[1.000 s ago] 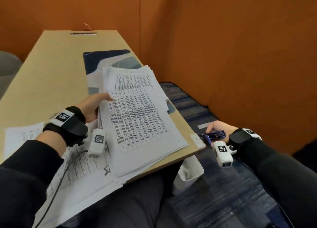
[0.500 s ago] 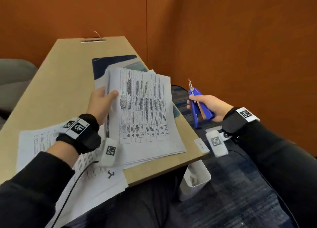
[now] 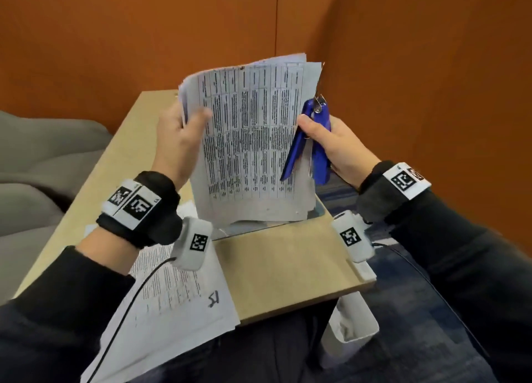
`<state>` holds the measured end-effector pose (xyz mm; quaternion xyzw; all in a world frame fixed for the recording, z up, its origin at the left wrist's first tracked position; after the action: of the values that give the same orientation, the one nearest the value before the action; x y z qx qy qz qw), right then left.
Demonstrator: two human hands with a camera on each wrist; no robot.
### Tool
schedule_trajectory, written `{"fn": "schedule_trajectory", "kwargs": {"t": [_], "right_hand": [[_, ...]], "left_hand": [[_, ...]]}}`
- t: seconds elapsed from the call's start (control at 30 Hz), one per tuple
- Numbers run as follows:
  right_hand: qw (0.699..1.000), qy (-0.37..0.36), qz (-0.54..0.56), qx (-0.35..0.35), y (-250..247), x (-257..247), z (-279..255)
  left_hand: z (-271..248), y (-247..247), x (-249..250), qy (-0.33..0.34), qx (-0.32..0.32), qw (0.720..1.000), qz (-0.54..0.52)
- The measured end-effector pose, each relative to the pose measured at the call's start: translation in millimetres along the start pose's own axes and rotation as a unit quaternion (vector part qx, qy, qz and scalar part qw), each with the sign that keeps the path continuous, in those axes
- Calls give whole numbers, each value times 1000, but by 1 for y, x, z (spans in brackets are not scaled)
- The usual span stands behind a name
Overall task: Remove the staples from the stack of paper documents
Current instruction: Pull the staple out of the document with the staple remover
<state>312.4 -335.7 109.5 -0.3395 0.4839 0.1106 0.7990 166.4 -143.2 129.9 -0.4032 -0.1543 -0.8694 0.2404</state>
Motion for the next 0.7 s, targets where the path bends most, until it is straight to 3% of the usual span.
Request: {"fn": "schedule_trajectory", "kwargs": {"t": [0.07,0.2,0.27,0.4,0.57,0.7], "right_hand": [[1000,15,-3,-14,1,13,-8],[998,52,27,-29,9,32,-23],[997,55,56,-16,11,30,-24],[994,68,74,32,17,25,-20],[993,8,100,60,27,-7,-4],[988,-18,129,84,44,-35,10]], "left_hand": [[-7,-6,-6,-9,-29,999,13],[-15,4,-10,11,-8,1000,15],[-12,8,-15,24,17,999,28],[-2,13,-27,-44,88,995,-5],[11,19,9,95,125,987,38],[23,-14,29,200,160,963,79]]}}
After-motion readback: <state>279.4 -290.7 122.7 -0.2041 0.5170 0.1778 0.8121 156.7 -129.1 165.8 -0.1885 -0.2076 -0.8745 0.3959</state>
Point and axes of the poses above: each hand's wrist, its own z-axis towards the middle knuckle, its own y-axis out of the palm, x = y × z, the point moved 2 cm from there along z, towards the middle knuckle, and after that the axes turned 14 degrees about -z, right-handed, at the moved point
